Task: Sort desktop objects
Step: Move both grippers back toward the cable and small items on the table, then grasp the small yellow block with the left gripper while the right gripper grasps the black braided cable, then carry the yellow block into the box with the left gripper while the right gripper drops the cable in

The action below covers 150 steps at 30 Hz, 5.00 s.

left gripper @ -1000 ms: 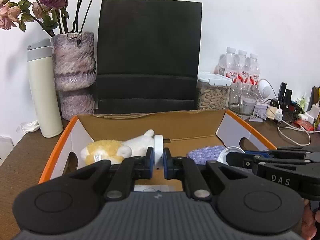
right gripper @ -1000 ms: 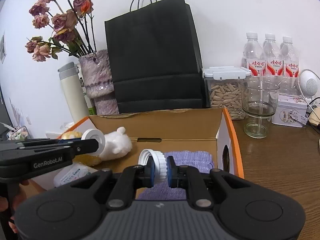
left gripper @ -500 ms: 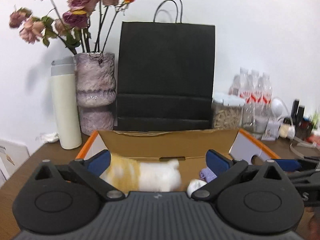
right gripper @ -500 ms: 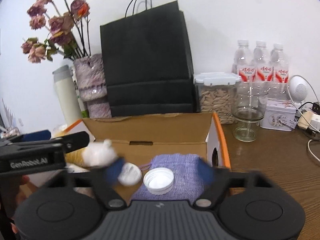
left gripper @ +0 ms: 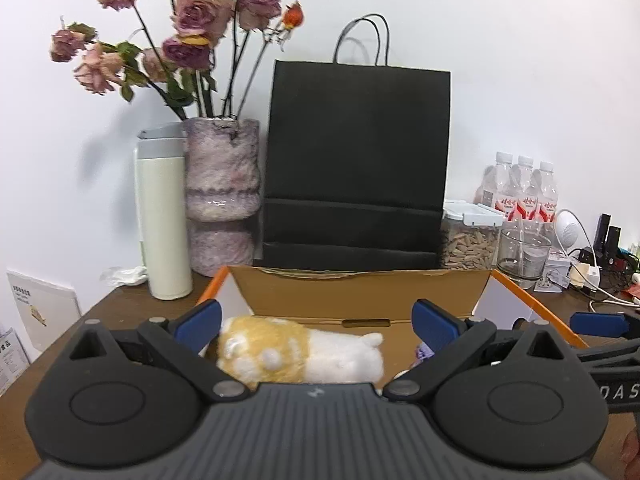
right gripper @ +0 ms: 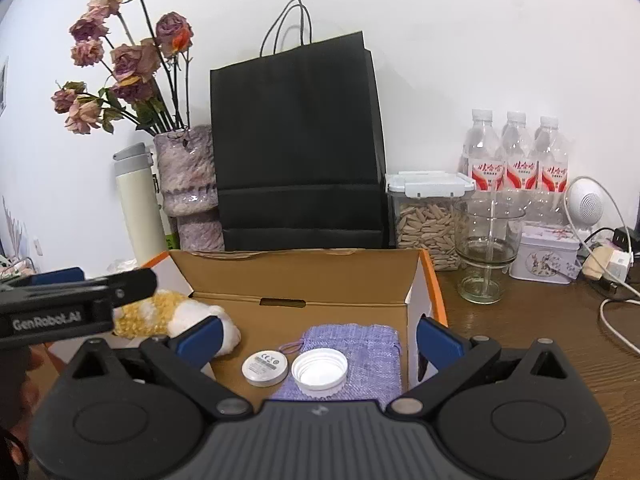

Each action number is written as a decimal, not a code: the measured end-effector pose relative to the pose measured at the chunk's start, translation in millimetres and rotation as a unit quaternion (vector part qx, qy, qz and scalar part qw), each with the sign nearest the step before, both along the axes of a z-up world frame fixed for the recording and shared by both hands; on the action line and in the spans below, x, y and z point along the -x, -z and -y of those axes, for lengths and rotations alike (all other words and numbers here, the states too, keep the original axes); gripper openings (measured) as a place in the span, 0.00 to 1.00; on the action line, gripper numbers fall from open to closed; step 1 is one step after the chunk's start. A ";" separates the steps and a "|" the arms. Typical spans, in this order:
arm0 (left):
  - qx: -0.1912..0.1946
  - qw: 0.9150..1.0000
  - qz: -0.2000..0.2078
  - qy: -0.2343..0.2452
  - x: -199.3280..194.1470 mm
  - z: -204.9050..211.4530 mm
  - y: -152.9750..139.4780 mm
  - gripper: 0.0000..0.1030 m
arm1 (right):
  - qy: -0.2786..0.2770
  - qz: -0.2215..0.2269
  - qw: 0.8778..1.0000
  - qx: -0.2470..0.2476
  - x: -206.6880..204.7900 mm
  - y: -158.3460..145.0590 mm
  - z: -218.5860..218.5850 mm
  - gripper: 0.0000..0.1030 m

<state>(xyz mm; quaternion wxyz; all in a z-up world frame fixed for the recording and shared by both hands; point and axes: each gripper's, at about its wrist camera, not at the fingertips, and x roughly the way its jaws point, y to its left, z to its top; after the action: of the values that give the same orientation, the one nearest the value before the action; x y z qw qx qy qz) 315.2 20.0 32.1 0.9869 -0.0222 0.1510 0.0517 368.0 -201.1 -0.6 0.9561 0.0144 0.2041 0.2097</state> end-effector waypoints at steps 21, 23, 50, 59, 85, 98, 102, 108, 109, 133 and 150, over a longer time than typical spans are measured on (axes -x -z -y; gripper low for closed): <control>0.004 0.997 -0.060 -0.037 86.9 -44.3 25.4 1.00 | -0.027 -0.028 0.995 0.095 85.8 29.9 16.3 1.00; -0.004 0.997 -0.073 -0.032 92.0 -44.2 29.4 1.00 | -0.031 -0.031 0.994 0.098 91.4 32.2 14.5 1.00; -0.020 0.992 -0.123 -0.016 98.3 -43.4 44.8 1.00 | -0.061 -0.087 0.984 0.141 93.0 50.9 -0.3 1.00; -0.026 0.991 -0.129 -0.017 96.9 -41.0 47.3 1.00 | -0.074 -0.087 0.985 0.126 94.5 50.3 -3.7 0.88; -0.021 0.989 -0.142 -0.022 93.3 -44.5 52.1 1.00 | -0.064 -0.045 0.996 0.035 100.1 18.4 25.6 0.86; -0.023 0.988 -0.148 -0.023 92.1 -44.1 54.8 1.00 | -0.050 -0.095 0.991 0.077 93.6 33.3 39.8 0.84; -0.024 0.988 -0.149 -0.021 91.6 -43.6 55.2 1.00 | -0.045 -0.110 0.989 0.083 90.4 38.8 38.9 0.88; -0.026 0.988 -0.150 -0.020 91.8 -42.4 55.1 1.00 | -0.048 -0.126 0.984 0.116 84.2 50.9 22.8 0.99; -0.026 0.988 -0.150 -0.020 92.0 -42.3 55.0 1.00 | -0.047 -0.127 0.984 0.114 82.2 52.0 21.8 0.99; -0.073 0.991 -0.101 0.044 89.0 -14.0 45.7 1.00 | 0.004 -0.067 0.997 0.048 90.9 19.6 55.6 0.84; -0.101 0.975 -0.159 0.114 55.3 9.9 61.7 0.27 | 0.025 -0.079 0.996 0.033 84.0 22.7 69.9 0.84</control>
<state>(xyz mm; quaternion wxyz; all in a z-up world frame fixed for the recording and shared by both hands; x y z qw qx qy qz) 259.8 10.0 -29.6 0.9469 0.1032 0.3015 -0.0434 283.9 -271.0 -23.3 0.9419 0.0042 0.2858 0.1765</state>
